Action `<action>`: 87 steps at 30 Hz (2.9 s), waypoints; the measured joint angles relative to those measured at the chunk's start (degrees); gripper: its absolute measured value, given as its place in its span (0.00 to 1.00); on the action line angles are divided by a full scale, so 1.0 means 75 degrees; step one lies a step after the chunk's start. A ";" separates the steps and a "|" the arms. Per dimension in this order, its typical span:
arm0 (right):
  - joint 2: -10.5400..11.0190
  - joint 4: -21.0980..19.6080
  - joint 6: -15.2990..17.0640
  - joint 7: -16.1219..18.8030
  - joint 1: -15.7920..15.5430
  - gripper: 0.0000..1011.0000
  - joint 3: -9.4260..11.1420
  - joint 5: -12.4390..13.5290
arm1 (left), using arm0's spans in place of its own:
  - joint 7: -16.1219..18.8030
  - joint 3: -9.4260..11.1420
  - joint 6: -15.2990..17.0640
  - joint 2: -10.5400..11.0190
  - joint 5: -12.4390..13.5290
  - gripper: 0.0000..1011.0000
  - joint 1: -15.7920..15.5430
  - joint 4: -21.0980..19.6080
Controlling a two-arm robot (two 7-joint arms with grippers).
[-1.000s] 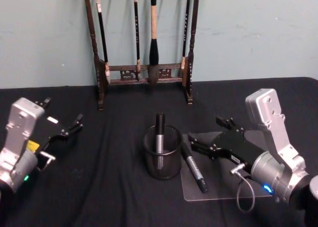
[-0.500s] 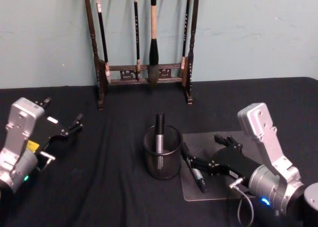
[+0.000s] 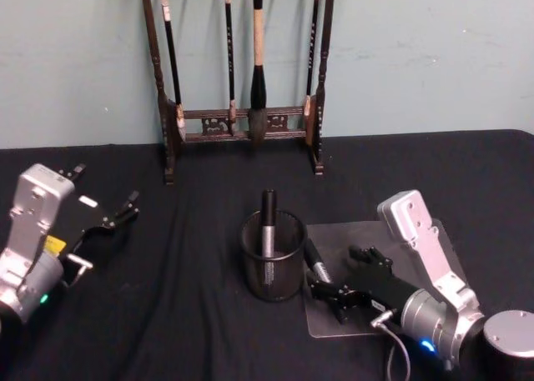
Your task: Pick up the water-based marker from the table and place it into the pen holder.
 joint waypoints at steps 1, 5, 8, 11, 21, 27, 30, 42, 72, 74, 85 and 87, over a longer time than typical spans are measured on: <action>-0.0023 0.0103 -0.0041 0.0026 0.0033 0.99 -0.0019 -0.0011 | 0.0000 0.0000 0.0000 0.0000 0.0000 1.00 0.0000 0.0000; -0.0066 0.0294 -0.0131 0.0071 0.0107 0.99 -0.0064 -0.0045 | 0.0000 0.0000 0.0000 0.0000 0.0000 1.00 0.0000 0.0000; -0.0089 0.0410 -0.0173 0.0102 0.0157 0.99 -0.0082 -0.0063 | 0.0000 0.0000 0.0000 0.0000 0.0000 1.00 0.0001 0.0000; -0.0105 0.0484 -0.0200 0.0109 0.0187 0.99 -0.0093 -0.0083 | 0.0000 0.0000 0.0000 0.0000 0.0000 1.00 0.0000 0.0000; -0.0116 0.0788 -0.0405 0.0146 0.0299 0.99 -0.0184 -0.0278 | 0.0000 0.0000 0.0000 0.0000 0.0000 1.00 0.0000 0.0000; -0.0120 0.0853 -0.0437 0.0168 0.0336 0.99 -0.0206 -0.0362 | 0.0000 0.0000 0.0000 0.0000 0.0000 1.00 0.0000 0.0000; -0.0126 0.0874 -0.0444 0.0176 0.0344 0.99 -0.0216 -0.0406 | 0.0000 0.0000 0.0000 0.0000 0.0000 1.00 0.0000 0.0000; -0.0136 0.0890 -0.0448 0.0184 0.0346 0.99 -0.0212 -0.0439 | 0.0000 0.0000 0.0000 0.0000 0.0000 1.00 0.0000 0.0000; -0.0132 0.0880 -0.0443 0.0173 0.0342 0.23 -0.0210 -0.0431 | 0.0000 0.0000 0.0000 0.0000 0.0000 1.00 0.0000 0.0000; -0.0131 0.0880 -0.0443 0.0174 0.0342 0.19 -0.0210 -0.0431 | 0.0000 0.0000 0.0000 0.0000 0.0000 1.00 0.0000 0.0000; -0.0147 0.0890 -0.0439 0.0207 0.0342 0.19 -0.0149 -0.0380 | 0.0000 0.0000 0.0000 0.0000 0.0000 1.00 0.0000 0.0000; -0.0163 0.0893 -0.0448 0.0198 0.0336 0.19 -0.0103 -0.0350 | 0.0000 0.0000 0.0000 0.0000 0.0000 1.00 0.0000 0.0000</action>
